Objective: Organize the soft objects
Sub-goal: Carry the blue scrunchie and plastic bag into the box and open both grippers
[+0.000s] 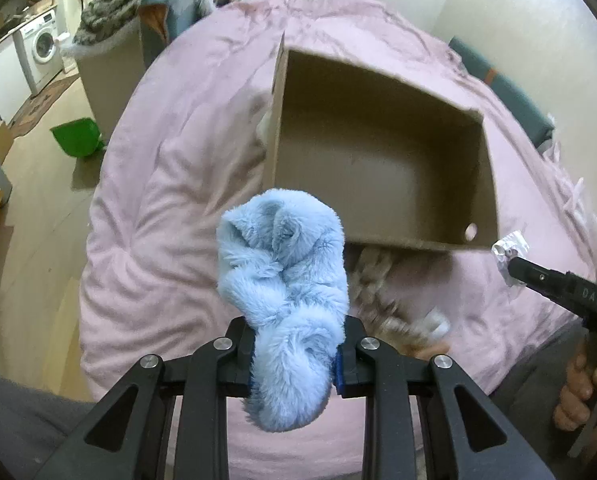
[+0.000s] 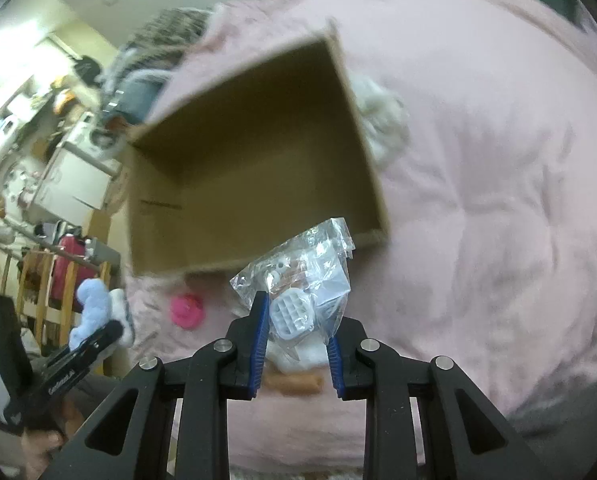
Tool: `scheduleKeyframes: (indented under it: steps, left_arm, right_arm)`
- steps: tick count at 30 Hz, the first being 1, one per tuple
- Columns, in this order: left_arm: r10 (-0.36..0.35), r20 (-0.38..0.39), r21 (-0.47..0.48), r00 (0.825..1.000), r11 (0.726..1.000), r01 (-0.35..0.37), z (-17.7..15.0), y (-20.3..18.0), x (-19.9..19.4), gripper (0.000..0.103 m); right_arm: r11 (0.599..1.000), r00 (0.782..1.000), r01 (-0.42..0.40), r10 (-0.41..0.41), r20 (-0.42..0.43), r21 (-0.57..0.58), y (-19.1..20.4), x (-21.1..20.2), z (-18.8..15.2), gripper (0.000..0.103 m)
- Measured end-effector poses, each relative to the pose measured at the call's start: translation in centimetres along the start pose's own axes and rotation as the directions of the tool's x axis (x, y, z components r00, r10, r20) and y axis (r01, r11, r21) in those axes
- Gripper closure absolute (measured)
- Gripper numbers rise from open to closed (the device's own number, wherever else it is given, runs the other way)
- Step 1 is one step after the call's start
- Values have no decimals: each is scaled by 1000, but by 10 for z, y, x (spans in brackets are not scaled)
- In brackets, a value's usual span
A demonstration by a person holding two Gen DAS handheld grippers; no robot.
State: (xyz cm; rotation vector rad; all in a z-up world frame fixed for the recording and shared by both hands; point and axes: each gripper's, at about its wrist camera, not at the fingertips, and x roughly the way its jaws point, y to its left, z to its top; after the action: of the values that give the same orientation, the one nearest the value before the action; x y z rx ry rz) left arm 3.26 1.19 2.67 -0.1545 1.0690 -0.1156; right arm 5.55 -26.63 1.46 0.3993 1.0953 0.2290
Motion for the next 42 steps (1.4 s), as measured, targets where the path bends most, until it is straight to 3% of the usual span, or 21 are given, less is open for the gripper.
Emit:
scheduleKeyframes:
  steps: [6,16,23,31,42]
  left_arm:
    - [30,80,50,996,998,-34,50,-14,-8,79]
    - [67,147,90,987,993,-80,108,-37,20,79]
    - [72,126,101,989,991,-85,102,-37,63,78]
    - [64,121,106,991,991,-77,93,-29,84,76]
    - [51,71,124,996,990,-60,84,-29,106,72]
  right_arm:
    - [992,991,-24,40,129,-120,35,-13,35,75]
    - [984,990,-26,50,135,-175,53,16,85,75]
    - [990,997,9,3,83,-144,40,49,82,75]
    - [976,1000,25,-22,13,-215,31,85,64,75]
    - [987,999,36,-41,-26,-157,17,92,63,75]
